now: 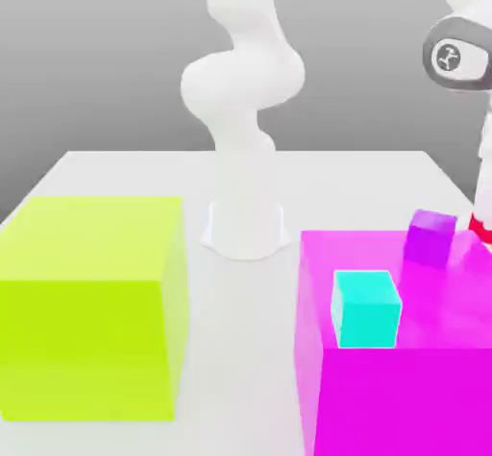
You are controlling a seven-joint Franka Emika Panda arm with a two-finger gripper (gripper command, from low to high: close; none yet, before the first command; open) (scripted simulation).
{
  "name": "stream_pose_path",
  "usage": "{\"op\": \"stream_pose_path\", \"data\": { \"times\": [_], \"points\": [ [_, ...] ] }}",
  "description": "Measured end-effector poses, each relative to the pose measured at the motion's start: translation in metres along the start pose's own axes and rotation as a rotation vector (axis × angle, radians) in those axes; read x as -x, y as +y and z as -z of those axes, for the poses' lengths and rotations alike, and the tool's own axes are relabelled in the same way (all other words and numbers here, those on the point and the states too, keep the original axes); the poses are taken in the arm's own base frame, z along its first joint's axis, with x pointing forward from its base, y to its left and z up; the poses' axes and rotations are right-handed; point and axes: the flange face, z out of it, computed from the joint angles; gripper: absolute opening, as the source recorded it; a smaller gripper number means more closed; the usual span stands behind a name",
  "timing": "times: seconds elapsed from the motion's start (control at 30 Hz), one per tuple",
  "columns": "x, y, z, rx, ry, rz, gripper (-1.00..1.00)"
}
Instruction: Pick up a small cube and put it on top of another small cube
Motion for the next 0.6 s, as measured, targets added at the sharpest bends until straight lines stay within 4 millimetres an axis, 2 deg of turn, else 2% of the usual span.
{"op": "stream_pose_path", "data": {
  "times": [0.07, 0.17, 0.3, 0.33, 0.37, 0.47, 0.5, 0.6],
  "points": [
    [-0.035, 0.027, 0.026, -0.007, 0.012, -0.102, -1.0],
    [-0.085, 0.084, 0.065, -0.01, 0.037, -0.275, -1.0],
    [-0.132, 0.176, 0.118, -0.004, 0.073, -0.512, -1.0],
    [-0.141, 0.206, 0.13, 0.0, 0.085, -0.584, -1.0],
    [-0.147, 0.225, 0.132, 0.004, 0.093, -0.629, -1.0],
    [-0.154, 0.234, 0.095, 0.01, 0.1, -0.651, -1.0],
    [-0.154, 0.234, 0.085, 0.01, 0.1, -0.651, 1.0],
    [-0.154, 0.234, 0.085, 0.01, 0.1, -0.651, 1.0]
  ]
}}
